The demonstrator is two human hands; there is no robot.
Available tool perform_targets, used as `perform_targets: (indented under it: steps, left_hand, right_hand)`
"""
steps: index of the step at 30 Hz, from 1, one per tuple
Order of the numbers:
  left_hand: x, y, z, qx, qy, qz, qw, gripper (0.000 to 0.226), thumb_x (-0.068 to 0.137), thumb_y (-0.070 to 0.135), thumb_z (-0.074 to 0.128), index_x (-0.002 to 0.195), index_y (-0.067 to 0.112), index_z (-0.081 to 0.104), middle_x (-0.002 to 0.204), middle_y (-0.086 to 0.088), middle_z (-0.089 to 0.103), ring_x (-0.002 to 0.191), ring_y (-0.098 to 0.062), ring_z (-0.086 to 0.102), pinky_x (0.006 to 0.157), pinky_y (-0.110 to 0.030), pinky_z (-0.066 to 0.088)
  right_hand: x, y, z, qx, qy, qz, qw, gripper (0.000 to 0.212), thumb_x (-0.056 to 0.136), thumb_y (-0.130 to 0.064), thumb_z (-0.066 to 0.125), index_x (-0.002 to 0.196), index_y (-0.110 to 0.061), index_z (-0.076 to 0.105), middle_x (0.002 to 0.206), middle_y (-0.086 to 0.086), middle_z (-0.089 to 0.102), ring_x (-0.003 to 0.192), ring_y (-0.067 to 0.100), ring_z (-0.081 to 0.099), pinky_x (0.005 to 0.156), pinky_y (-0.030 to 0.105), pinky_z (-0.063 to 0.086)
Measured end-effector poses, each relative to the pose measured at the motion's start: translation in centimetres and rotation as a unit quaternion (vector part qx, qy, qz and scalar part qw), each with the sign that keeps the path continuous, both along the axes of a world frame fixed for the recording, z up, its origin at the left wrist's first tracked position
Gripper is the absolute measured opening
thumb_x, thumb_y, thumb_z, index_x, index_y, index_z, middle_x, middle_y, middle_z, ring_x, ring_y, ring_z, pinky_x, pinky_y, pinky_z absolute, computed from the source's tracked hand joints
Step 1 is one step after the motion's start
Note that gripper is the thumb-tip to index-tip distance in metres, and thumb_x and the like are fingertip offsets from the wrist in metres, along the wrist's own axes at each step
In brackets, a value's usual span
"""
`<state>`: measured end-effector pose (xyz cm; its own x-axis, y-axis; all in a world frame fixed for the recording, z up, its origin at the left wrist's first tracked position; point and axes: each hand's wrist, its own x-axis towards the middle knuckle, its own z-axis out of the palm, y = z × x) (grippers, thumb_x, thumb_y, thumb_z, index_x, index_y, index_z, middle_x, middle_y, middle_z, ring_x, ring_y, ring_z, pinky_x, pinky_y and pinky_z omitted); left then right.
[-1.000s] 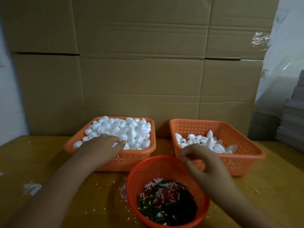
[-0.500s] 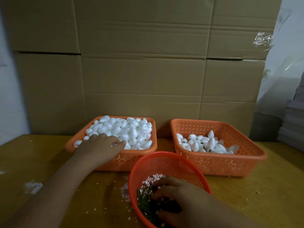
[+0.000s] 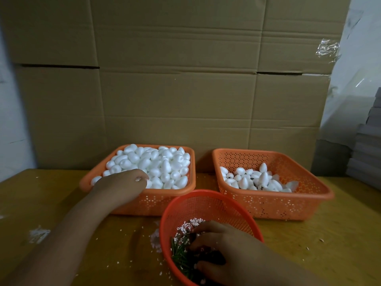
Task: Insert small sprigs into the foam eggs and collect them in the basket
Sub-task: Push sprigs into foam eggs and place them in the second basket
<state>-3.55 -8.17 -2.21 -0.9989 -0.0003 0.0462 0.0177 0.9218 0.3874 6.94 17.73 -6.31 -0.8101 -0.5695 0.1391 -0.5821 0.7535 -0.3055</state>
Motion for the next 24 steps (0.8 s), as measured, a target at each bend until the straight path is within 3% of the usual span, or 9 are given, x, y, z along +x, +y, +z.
perform_targets:
  steps: [3, 6, 8, 11, 15, 19, 21, 24]
  left_hand:
    - [-0.2, -0.1, -0.1, -0.002, 0.005, -0.006, 1.000, 0.028, 0.101, 0.037, 0.034, 0.114, 0.054, 0.052, 0.154, 0.014, 0.032, 0.128, -0.015, 0.039, 0.101, -0.033, 0.032]
    - [-0.3, -0.2, -0.2, 0.011, 0.033, -0.006, 0.999, 0.026, 0.100, 0.037, 0.037, 0.104, 0.057, 0.051, 0.141, 0.016, 0.043, 0.106, -0.009, 0.040, 0.089, -0.030, 0.034]
    - [-0.2, -0.2, -0.4, 0.031, 0.070, 0.003, 0.997, 0.023, 0.098, 0.036, 0.041, 0.096, 0.057, 0.052, 0.128, 0.016, 0.048, 0.105, -0.011, 0.045, 0.090, -0.032, 0.038]
    - [0.1, 0.1, -0.1, 0.089, 0.129, -0.011, 0.988, 0.015, 0.096, 0.035, 0.053, 0.104, 0.047, 0.059, 0.122, 0.008, 0.058, 0.109, -0.017, 0.055, 0.095, -0.039, 0.046]
    - [1.8, 2.7, 2.1, 0.226, 0.201, -0.128, 0.945, 0.016, 0.088, 0.019, 0.069, 0.093, 0.034, 0.067, 0.104, 0.013, 0.068, 0.097, -0.004, 0.063, 0.084, -0.022, 0.046]
    - [4.8, 7.0, 2.6, 0.427, 0.107, -0.225, 0.869, 0.026, 0.084, -0.005, 0.069, 0.090, 0.020, 0.065, 0.091, 0.012, 0.073, 0.087, -0.004, 0.069, 0.076, -0.018, 0.055]
    - [5.7, 8.9, 1.6, 0.473, 0.070, -0.234, 0.847, 0.026, 0.086, -0.010, 0.064, 0.090, 0.016, 0.061, 0.090, 0.005, 0.071, 0.082, -0.013, 0.067, 0.072, -0.023, 0.056]
    - [6.6, 11.3, -0.8, 0.489, 0.044, -0.233, 0.839, 0.028, 0.094, -0.006, 0.055, 0.099, 0.021, 0.061, 0.105, -0.002, 0.069, 0.088, -0.011, 0.068, 0.076, -0.026, 0.057]
  right_hand:
    - [0.1, 0.1, 0.0, 0.000, -0.002, 0.001, 1.000, 0.040, 0.087, -0.052, 0.057, 0.127, -0.049, 0.053, 0.140, -0.036, 0.033, 0.126, -0.013, 0.033, 0.097, 0.006, 0.024]
    - [0.1, 0.1, 0.0, 0.003, -0.003, -0.001, 1.000, 0.040, 0.088, -0.052, 0.057, 0.127, -0.049, 0.052, 0.140, -0.036, 0.032, 0.126, -0.014, 0.031, 0.096, 0.006, 0.023]
    - [0.2, 0.1, 0.0, 0.003, -0.005, -0.001, 1.000, 0.040, 0.088, -0.051, 0.057, 0.127, -0.048, 0.053, 0.140, -0.035, 0.033, 0.127, -0.013, 0.031, 0.097, 0.007, 0.024]
    - [0.1, 0.1, 0.1, -0.003, -0.005, 0.000, 1.000, 0.039, 0.088, -0.050, 0.058, 0.126, -0.047, 0.054, 0.139, -0.034, 0.034, 0.126, -0.013, 0.032, 0.096, 0.005, 0.023]
    - [0.0, 0.2, 0.1, -0.004, -0.011, 0.004, 1.000, 0.040, 0.088, -0.050, 0.058, 0.127, -0.046, 0.054, 0.140, -0.034, 0.034, 0.126, -0.011, 0.035, 0.101, 0.010, 0.030]
    - [0.0, 0.3, -0.1, -0.008, -0.008, 0.002, 1.000, 0.041, 0.087, -0.051, 0.058, 0.127, -0.047, 0.053, 0.139, -0.035, 0.034, 0.124, -0.013, 0.035, 0.096, 0.003, 0.025]
    - [-0.1, 0.2, -0.2, -0.009, -0.003, 0.001, 1.000, 0.040, 0.086, -0.051, 0.059, 0.126, -0.048, 0.054, 0.137, -0.035, 0.035, 0.123, -0.014, 0.035, 0.093, -0.001, 0.022]
    - [-0.2, 0.1, -0.4, -0.016, -0.005, 0.000, 1.000, 0.042, 0.085, -0.051, 0.058, 0.127, -0.048, 0.053, 0.137, -0.033, 0.039, 0.126, -0.011, 0.036, 0.102, 0.011, 0.033]
